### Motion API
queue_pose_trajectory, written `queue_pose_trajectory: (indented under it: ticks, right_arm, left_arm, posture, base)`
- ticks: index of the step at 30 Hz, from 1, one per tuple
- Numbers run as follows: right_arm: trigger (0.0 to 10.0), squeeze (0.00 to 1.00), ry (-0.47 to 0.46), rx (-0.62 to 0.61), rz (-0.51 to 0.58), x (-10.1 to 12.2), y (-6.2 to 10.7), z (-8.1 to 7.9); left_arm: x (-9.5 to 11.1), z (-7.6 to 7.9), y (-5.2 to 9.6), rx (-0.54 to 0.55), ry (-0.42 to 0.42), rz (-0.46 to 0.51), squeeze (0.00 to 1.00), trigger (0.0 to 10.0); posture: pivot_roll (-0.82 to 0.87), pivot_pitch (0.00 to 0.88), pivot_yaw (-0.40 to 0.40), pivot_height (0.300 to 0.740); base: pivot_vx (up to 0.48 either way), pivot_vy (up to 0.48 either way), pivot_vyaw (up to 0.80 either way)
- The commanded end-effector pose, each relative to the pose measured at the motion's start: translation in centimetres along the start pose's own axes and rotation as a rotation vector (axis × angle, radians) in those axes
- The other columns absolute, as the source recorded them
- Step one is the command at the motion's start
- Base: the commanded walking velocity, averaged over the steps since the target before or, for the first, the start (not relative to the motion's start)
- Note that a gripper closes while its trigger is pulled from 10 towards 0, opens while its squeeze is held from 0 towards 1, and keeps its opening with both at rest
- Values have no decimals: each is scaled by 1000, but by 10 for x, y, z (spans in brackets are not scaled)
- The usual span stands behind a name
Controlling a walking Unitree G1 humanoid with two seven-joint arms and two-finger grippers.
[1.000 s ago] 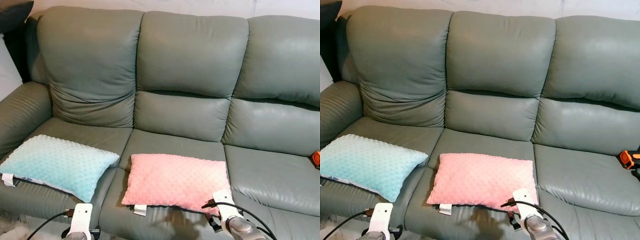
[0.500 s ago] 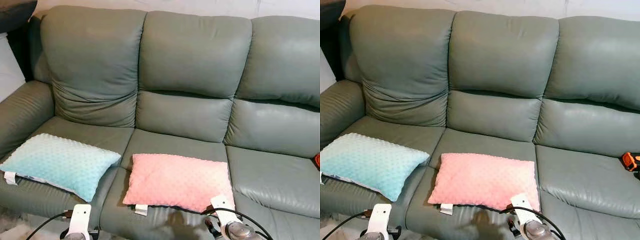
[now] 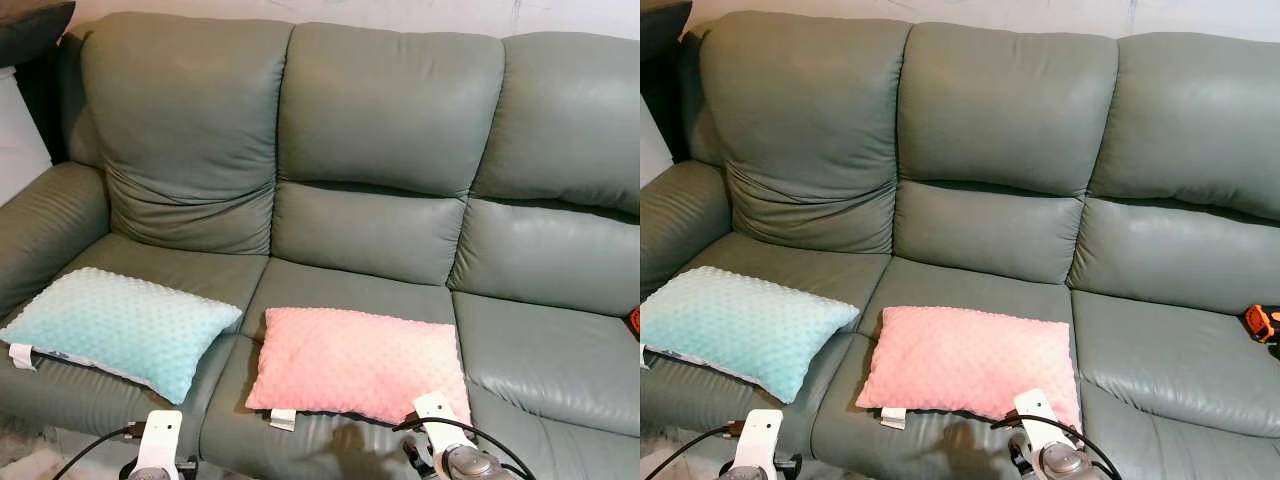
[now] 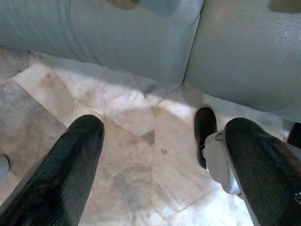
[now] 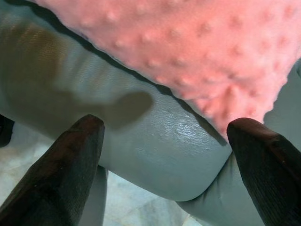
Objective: Move the pillow to the sofa
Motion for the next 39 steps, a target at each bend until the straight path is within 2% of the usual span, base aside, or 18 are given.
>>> queue_pose_trajectory:
  ticks: [1, 7, 36, 39]
  right_arm:
    - [10000, 0, -9, -7, 3, 3, -1, -1]
    - [10000, 0, -9, -13, -2, 2, 0, 3]
    - [10000, 0, -17, -14, 29, 17, -1, 8]
    - [10000, 0, -18, -14, 34, 19, -1, 9]
  left_arm:
    - [-4, -6, 0, 13, -7, -15, 0, 10000]
    - [-4, -6, 0, 11, -11, -14, 0, 10000]
    - [-2, -5, 0, 11, -29, -12, 0, 10000]
    - [-1, -6, 0, 11, -29, -12, 0, 10000]
  posture:
    - [29, 0, -7, 740]
    - [26, 0, -5, 740]
    - [20, 0, 2, 740]
    - [19, 0, 3, 740]
  base:
    - [0, 0, 0]
    - [-163, 0, 0]
    - [-404, 0, 0]
    - [-120, 0, 0]
Point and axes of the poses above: a point about 5 cm out from each wrist's last joint towards the gripper, its own y axis pointing back from the gripper into the wrist, its own x axis along the axis of the wrist's last joint, z = x × y, the point moved 1 cm from there along -y, pointing out of the wrist towards the gripper, and after that the axes turned 13 degrees about -y, right-handed, at the moved point
